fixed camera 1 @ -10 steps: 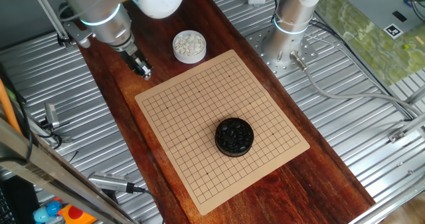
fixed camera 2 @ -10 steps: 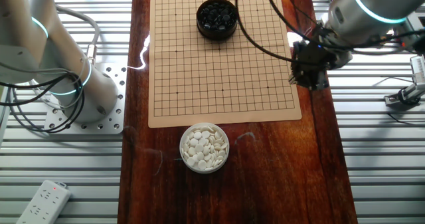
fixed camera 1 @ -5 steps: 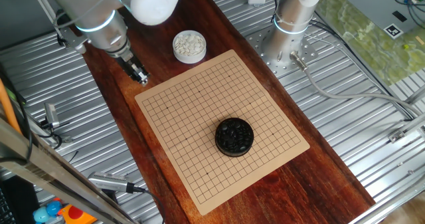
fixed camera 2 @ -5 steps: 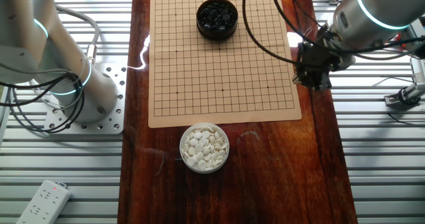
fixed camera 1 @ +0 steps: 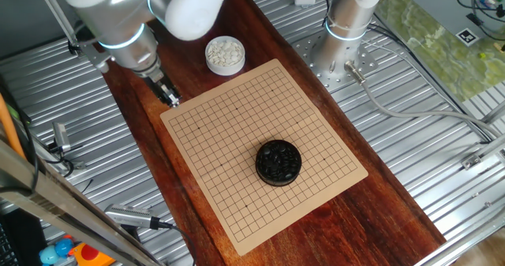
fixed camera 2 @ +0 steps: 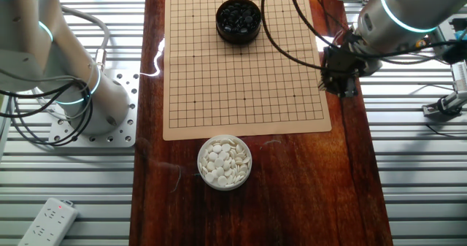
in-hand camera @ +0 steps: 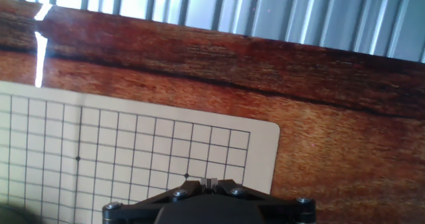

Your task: Play the first move as black on the 3-4 point in the upper right corner of the Go board

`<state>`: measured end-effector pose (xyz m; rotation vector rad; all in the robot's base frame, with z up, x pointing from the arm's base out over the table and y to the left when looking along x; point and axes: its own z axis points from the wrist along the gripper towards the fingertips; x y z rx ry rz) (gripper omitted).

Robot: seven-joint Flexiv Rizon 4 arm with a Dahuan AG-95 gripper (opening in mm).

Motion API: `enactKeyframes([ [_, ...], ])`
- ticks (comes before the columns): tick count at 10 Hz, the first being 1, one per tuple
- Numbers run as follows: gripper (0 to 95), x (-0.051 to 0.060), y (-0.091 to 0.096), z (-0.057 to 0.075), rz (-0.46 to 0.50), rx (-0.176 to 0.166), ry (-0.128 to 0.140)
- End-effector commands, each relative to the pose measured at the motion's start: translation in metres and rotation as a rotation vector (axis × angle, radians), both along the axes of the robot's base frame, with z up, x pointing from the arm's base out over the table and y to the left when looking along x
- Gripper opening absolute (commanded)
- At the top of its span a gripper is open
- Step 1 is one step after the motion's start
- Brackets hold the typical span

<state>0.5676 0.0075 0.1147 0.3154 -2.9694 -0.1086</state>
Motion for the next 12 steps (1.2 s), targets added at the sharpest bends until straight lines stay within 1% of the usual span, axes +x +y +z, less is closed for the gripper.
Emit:
enactKeyframes([
  [1, 0.0, -0.001, 0.000, -0.004, 0.003, -0.003, -0.002],
  [3, 0.0, -0.003, 0.006, -0.017, -0.006, -0.004, -0.015],
  [6, 0.0, -0.005, 0.010, -0.030, -0.007, -0.012, -0.024],
  [9, 0.0, -0.007, 0.015, -0.037, -0.009, -0.013, -0.028],
  [12, 0.0, -0.009, 0.018, -0.042, -0.003, -0.015, -0.024],
])
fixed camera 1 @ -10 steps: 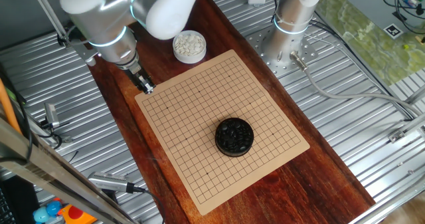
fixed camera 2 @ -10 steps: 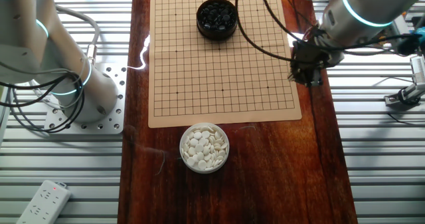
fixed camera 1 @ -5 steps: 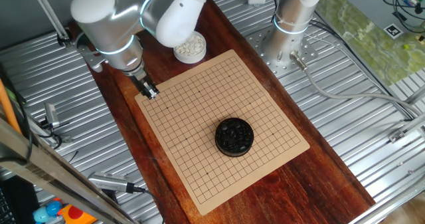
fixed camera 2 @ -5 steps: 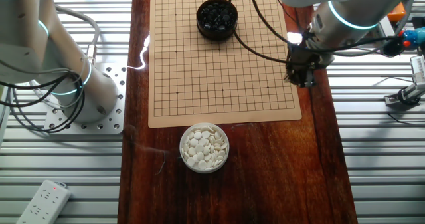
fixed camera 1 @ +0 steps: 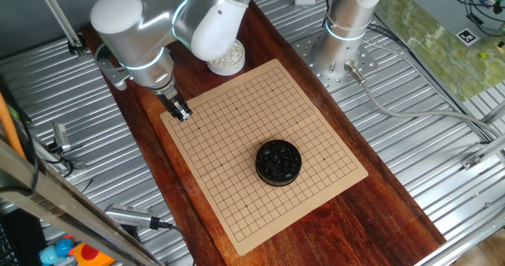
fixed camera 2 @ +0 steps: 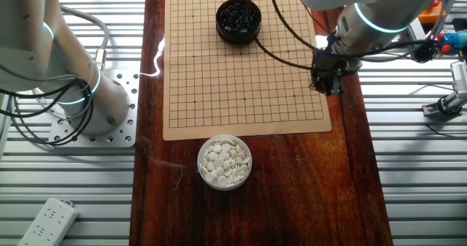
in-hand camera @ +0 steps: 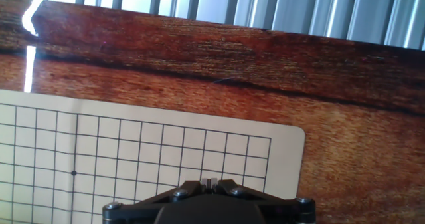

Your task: Play the first move as black on the 3-4 point in the upper right corner of the Go board

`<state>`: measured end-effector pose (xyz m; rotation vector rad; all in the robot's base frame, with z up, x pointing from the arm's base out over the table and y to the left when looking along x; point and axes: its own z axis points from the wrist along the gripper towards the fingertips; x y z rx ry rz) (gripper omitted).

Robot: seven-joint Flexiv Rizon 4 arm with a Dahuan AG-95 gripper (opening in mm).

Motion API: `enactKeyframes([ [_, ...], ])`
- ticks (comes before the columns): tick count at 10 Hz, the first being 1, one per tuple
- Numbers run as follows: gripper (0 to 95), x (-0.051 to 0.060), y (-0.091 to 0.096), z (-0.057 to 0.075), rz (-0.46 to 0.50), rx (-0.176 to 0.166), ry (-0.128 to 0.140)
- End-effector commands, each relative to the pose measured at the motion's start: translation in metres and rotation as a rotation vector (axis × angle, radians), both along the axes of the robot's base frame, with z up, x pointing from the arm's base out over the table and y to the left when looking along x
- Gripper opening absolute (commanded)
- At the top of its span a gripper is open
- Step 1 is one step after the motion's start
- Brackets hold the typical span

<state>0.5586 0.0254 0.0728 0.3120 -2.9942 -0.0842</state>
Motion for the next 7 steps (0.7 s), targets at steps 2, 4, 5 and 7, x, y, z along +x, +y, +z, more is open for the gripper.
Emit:
enactKeyframes([
  [2, 0.0, -0.0011, 0.0014, -0.0026, 0.008, -0.001, 0.018],
  [4, 0.0, -0.0020, 0.0019, -0.0063, 0.014, -0.002, 0.026],
  [5, 0.0, -0.0024, 0.0021, -0.0075, 0.020, -0.002, 0.031],
  [7, 0.0, -0.0040, 0.0026, -0.0105, 0.026, -0.002, 0.035],
])
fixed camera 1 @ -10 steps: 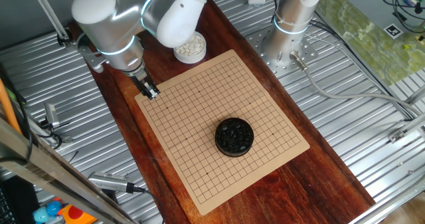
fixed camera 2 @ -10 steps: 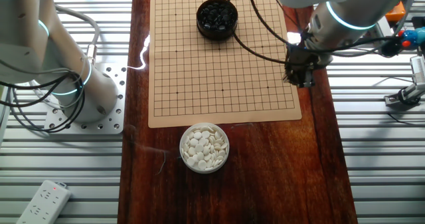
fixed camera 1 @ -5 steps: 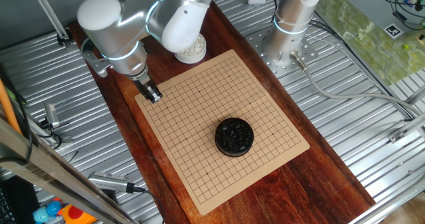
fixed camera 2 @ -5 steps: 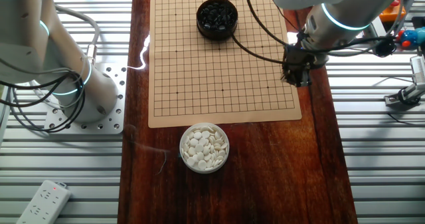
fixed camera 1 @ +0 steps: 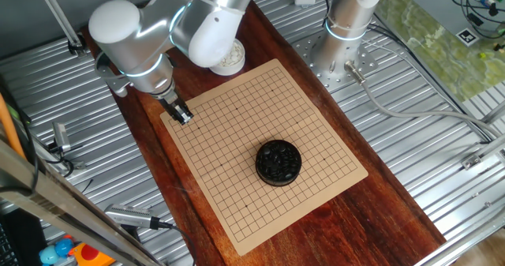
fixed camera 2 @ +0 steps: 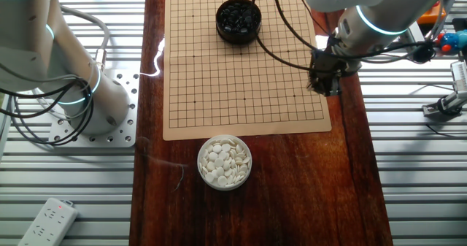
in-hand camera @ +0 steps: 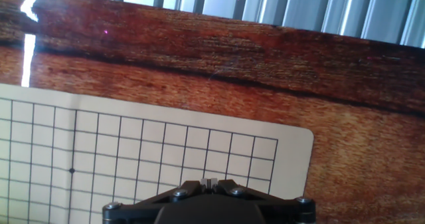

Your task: Play the first move as black on the 3-4 point in the upper right corner of the Go board

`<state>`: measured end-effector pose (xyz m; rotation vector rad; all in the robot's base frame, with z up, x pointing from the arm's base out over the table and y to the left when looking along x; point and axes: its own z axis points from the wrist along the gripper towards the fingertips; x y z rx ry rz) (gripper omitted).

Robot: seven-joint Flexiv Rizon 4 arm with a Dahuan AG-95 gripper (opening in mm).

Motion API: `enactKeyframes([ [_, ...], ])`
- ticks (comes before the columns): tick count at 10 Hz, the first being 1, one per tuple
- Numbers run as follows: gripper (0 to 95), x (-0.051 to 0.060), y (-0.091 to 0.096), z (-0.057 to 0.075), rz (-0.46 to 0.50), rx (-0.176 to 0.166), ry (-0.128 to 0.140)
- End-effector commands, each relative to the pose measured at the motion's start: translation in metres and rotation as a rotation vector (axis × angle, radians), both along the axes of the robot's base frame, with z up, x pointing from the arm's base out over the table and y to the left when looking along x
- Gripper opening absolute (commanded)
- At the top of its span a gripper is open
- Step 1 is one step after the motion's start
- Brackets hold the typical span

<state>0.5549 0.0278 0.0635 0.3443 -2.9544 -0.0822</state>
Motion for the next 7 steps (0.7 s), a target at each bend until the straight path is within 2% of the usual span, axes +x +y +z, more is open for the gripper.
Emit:
enactKeyframes([
  [1, 0.0, -0.0012, 0.0005, -0.0032, 0.003, -0.001, 0.003],
  [7, 0.0, -0.0065, 0.0050, -0.0080, 0.005, -0.006, 0.017],
])
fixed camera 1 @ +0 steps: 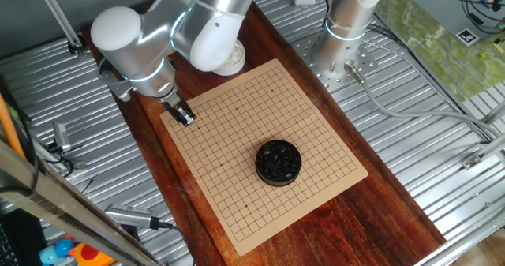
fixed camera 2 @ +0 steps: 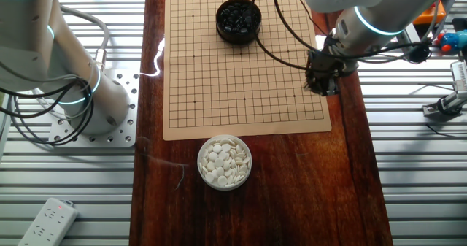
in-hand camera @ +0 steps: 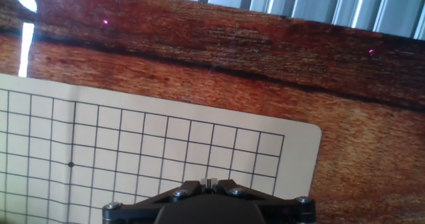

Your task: Play the first move as black on the 3-4 point in the upper right corner of the Go board

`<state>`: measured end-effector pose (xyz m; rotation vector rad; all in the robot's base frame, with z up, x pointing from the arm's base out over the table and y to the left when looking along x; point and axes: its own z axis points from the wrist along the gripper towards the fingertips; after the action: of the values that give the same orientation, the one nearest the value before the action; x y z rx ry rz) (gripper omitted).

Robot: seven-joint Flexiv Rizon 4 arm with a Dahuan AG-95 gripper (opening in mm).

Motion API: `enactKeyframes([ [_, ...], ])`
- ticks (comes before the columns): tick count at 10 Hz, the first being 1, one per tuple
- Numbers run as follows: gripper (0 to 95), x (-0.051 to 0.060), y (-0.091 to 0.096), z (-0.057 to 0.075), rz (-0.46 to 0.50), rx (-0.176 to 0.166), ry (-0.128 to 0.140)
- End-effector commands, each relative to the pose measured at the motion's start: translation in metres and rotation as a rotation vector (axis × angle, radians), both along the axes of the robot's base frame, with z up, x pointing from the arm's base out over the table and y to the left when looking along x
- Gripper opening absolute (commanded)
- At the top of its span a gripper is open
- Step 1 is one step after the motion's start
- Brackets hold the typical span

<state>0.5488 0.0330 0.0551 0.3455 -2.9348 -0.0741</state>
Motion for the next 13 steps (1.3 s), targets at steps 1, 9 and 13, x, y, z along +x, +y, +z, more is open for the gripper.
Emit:
enactKeyframes([
  [1, 0.0, -0.0010, -0.0001, 0.0003, 0.004, 0.001, -0.001],
  [9, 0.0, -0.0036, 0.0033, -0.0002, 0.003, -0.003, -0.001],
  [13, 0.0, -0.0036, 0.0030, 0.0016, 0.009, -0.007, 0.003],
])
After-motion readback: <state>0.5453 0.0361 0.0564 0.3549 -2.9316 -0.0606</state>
